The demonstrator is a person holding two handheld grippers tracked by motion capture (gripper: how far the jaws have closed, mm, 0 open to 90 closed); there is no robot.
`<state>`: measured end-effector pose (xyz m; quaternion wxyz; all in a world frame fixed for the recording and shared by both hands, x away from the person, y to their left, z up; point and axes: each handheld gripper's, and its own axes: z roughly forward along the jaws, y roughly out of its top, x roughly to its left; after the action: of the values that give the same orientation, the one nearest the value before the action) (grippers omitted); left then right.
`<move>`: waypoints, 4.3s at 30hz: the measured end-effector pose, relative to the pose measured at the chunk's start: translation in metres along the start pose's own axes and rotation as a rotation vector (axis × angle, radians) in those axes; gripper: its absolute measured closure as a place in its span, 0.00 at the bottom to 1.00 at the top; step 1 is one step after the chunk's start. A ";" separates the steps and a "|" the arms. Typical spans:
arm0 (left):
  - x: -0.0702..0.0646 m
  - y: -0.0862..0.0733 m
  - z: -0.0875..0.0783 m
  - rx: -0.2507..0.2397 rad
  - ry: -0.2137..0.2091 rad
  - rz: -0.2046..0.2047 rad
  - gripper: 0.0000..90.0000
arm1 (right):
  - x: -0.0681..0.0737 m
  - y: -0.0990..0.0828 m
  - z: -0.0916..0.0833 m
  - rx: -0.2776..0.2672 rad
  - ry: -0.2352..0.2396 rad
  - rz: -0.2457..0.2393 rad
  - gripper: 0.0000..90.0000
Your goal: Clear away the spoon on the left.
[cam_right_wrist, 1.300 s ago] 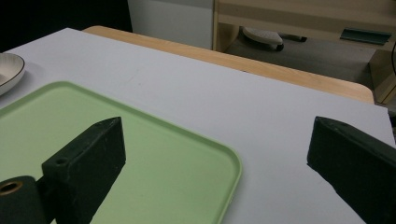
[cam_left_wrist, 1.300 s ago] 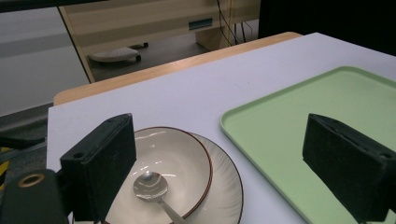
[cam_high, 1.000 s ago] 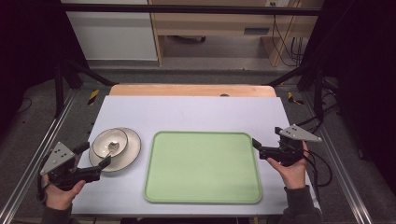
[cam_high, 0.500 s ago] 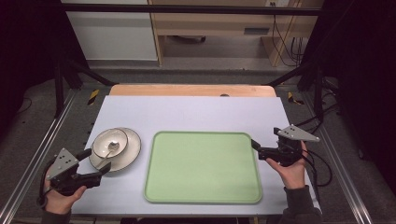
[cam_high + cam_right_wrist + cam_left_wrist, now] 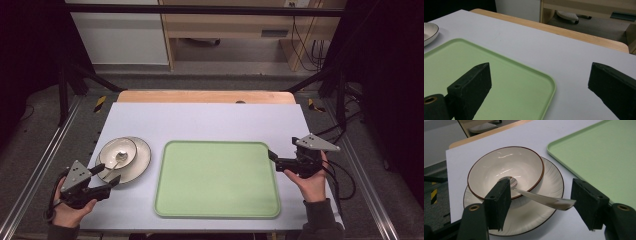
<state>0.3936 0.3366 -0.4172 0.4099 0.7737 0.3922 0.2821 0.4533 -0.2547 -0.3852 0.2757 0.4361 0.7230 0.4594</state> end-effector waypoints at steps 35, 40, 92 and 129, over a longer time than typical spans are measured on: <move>0.003 -0.001 -0.007 -0.002 0.062 -0.018 0.93 | 0.002 -0.001 0.005 0.028 0.007 -0.010 0.06; 0.004 -0.001 -0.008 -0.001 0.071 -0.027 0.96 | 0.003 -0.002 0.005 0.027 0.010 -0.010 0.06; 0.006 0.007 -0.026 -0.110 0.120 -0.087 0.99 | 0.002 -0.001 0.004 0.035 0.011 -0.011 0.06; -0.012 0.023 -0.039 -0.197 0.118 -0.052 0.99 | 0.001 0.000 0.002 0.027 0.012 -0.010 0.06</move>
<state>0.3658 0.3343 -0.3791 0.4673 0.7012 0.4061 0.3536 0.4545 -0.2525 -0.3867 0.2677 0.4337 0.7329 0.4507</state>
